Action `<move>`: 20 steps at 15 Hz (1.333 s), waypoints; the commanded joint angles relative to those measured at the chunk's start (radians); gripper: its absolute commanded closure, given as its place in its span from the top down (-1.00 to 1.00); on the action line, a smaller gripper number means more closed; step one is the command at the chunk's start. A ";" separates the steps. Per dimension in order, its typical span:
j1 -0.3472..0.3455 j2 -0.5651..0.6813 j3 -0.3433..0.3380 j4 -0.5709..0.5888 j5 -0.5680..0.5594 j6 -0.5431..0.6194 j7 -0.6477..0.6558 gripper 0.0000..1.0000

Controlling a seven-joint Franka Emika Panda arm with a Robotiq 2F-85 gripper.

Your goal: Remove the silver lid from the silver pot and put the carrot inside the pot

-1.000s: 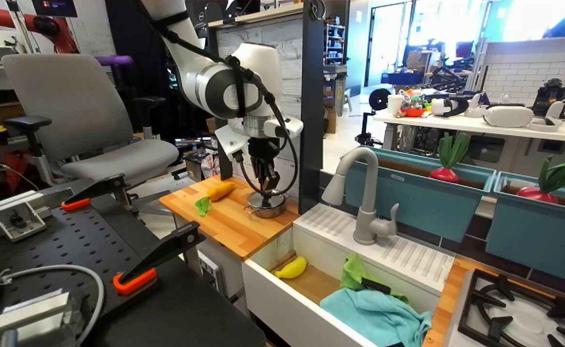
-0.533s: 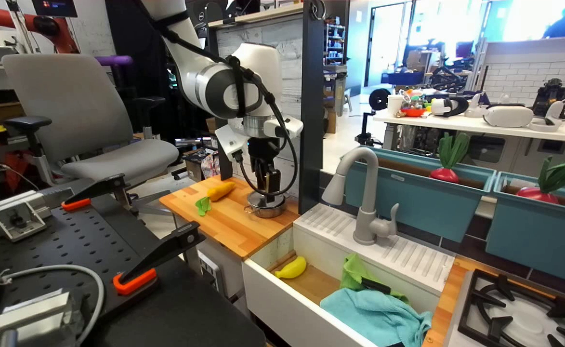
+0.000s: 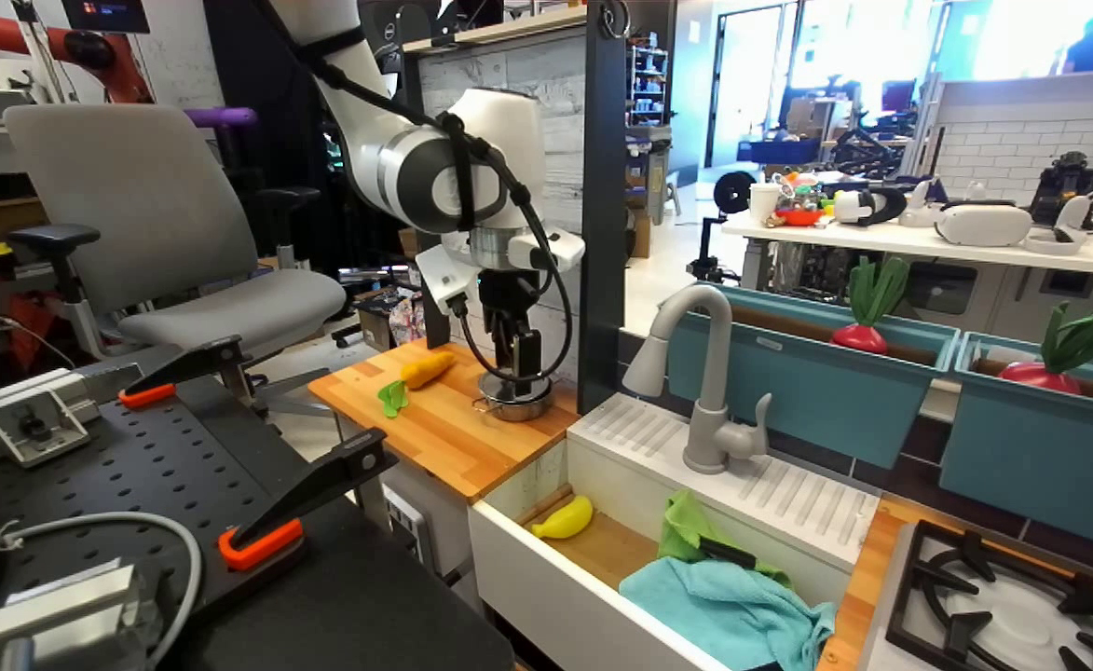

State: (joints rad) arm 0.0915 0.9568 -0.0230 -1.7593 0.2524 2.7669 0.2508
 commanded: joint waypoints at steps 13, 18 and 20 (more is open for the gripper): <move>0.023 -0.057 0.006 -0.045 -0.054 -0.002 0.015 -0.90; 0.079 -0.111 0.001 -0.133 -0.113 -0.022 -0.003 -0.90; 0.107 -0.107 -0.014 -0.152 -0.150 -0.049 0.006 -0.90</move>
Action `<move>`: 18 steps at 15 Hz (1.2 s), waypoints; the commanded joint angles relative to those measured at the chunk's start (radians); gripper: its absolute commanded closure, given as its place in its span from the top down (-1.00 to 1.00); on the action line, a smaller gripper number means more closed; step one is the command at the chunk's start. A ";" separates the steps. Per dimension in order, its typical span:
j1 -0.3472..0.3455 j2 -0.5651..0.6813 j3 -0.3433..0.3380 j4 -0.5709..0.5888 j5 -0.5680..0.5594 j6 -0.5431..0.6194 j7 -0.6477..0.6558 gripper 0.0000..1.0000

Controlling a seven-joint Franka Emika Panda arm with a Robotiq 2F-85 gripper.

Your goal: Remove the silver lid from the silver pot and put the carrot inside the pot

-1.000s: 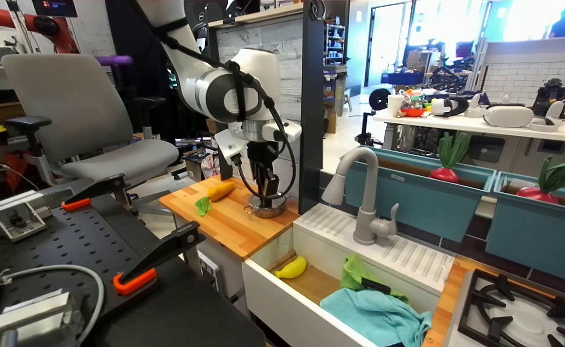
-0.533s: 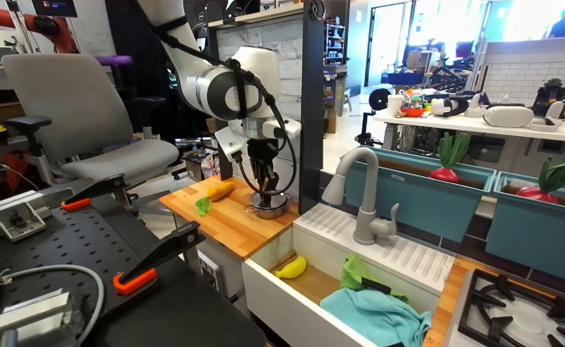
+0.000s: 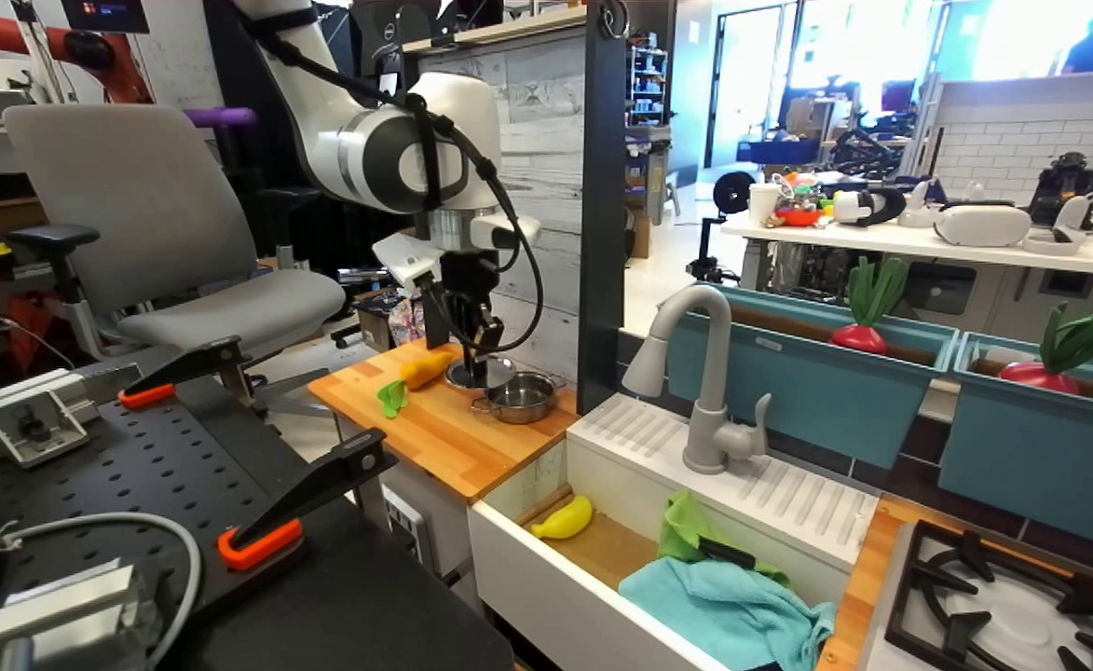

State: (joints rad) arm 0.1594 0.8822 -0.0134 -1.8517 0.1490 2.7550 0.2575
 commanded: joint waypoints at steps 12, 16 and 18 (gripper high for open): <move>0.133 0.051 -0.088 -0.037 -0.165 -0.162 0.044 -0.90; 0.125 0.051 -0.082 -0.030 -0.159 -0.151 0.041 -0.90; 0.121 0.050 -0.081 -0.026 -0.156 -0.150 0.040 -0.90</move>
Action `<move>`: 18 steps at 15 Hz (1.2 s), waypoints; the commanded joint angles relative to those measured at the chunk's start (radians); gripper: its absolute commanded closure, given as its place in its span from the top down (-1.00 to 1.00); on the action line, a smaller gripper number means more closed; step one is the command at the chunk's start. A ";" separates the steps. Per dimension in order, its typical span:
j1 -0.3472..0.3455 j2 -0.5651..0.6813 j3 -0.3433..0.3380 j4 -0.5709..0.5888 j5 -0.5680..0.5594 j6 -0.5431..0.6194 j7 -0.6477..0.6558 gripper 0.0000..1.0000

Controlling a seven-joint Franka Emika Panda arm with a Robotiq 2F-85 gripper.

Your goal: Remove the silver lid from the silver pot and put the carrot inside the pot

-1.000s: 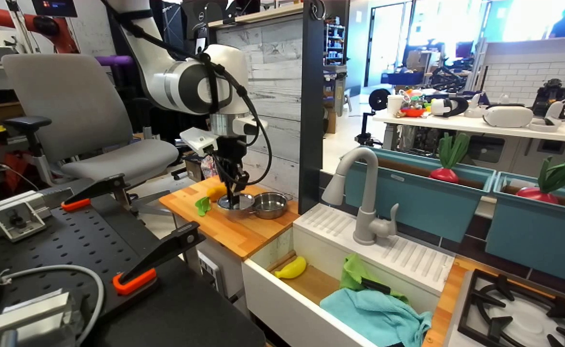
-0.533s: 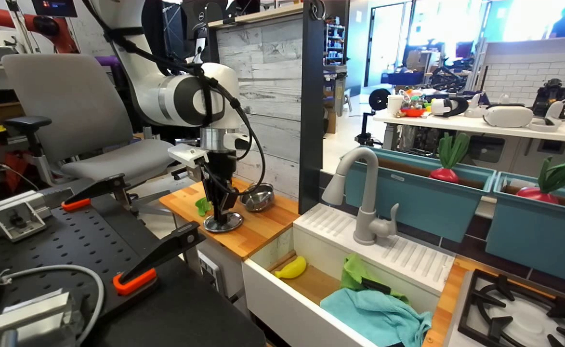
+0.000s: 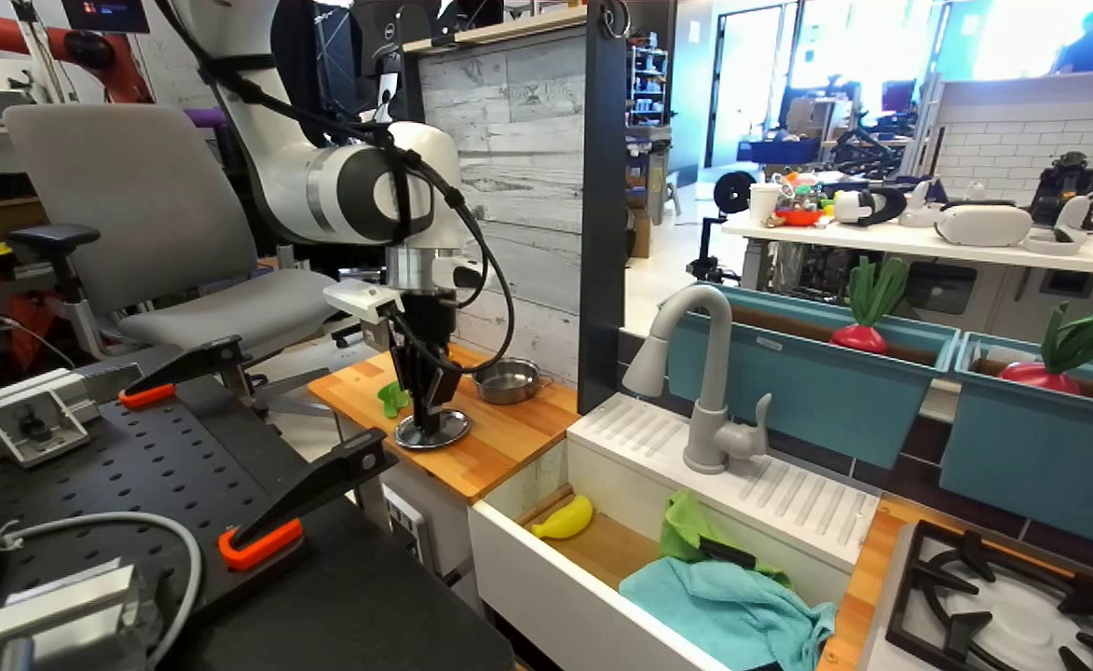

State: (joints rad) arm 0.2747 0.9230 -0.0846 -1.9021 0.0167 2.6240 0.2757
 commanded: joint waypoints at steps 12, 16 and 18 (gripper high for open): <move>0.000 -0.056 0.019 0.032 -0.002 -0.003 0.036 1.00; -0.006 -0.084 0.069 0.043 0.009 -0.004 0.020 1.00; -0.015 -0.081 0.100 0.058 0.020 0.002 0.009 1.00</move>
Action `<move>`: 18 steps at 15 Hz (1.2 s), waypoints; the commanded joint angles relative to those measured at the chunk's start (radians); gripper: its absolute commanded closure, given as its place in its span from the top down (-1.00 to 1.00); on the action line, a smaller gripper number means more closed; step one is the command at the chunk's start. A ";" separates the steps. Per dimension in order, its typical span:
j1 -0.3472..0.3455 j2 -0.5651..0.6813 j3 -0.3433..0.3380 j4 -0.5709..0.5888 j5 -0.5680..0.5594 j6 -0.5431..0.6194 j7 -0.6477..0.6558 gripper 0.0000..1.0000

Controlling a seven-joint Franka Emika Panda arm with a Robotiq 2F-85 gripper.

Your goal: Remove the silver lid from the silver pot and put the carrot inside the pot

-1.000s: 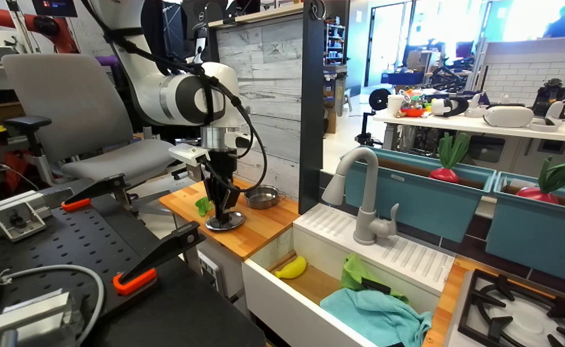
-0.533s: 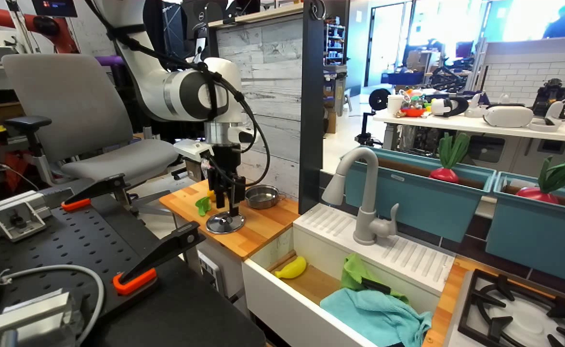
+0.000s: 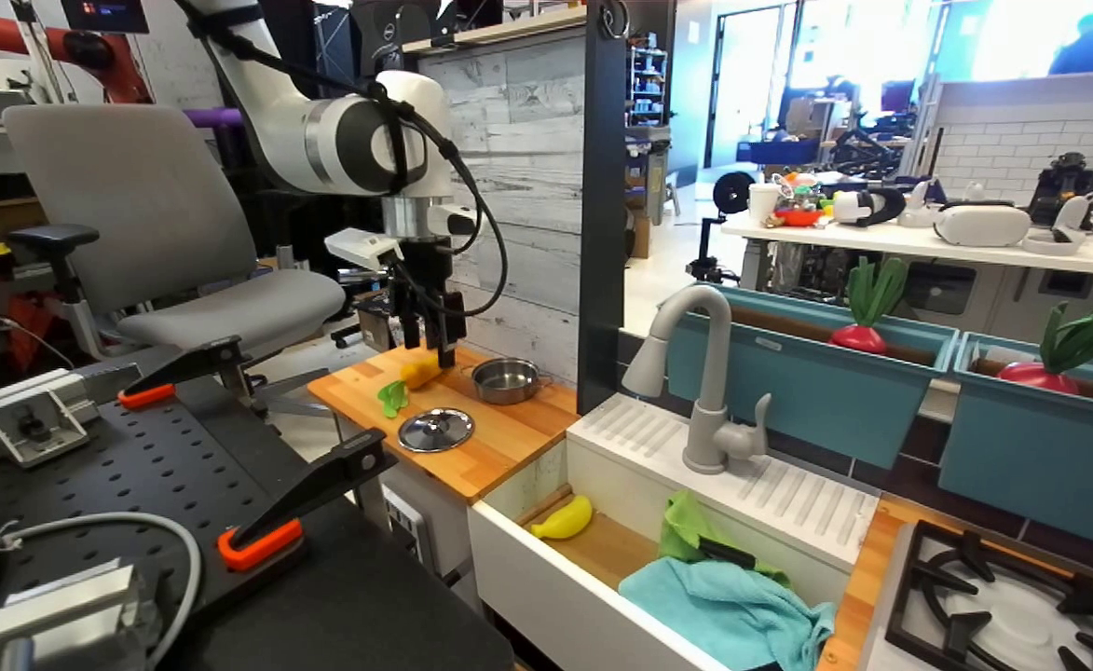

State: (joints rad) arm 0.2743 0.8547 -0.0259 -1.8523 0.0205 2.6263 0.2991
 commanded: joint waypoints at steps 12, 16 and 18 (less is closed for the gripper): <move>-0.032 0.105 0.086 0.127 0.038 -0.002 -0.019 1.00; -0.020 0.147 0.076 0.169 0.029 -0.004 -0.014 0.16; -0.017 0.162 0.073 0.185 0.026 -0.003 -0.013 -0.15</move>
State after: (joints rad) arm 0.2573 0.9814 0.0437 -1.7161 0.0340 2.6268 0.2985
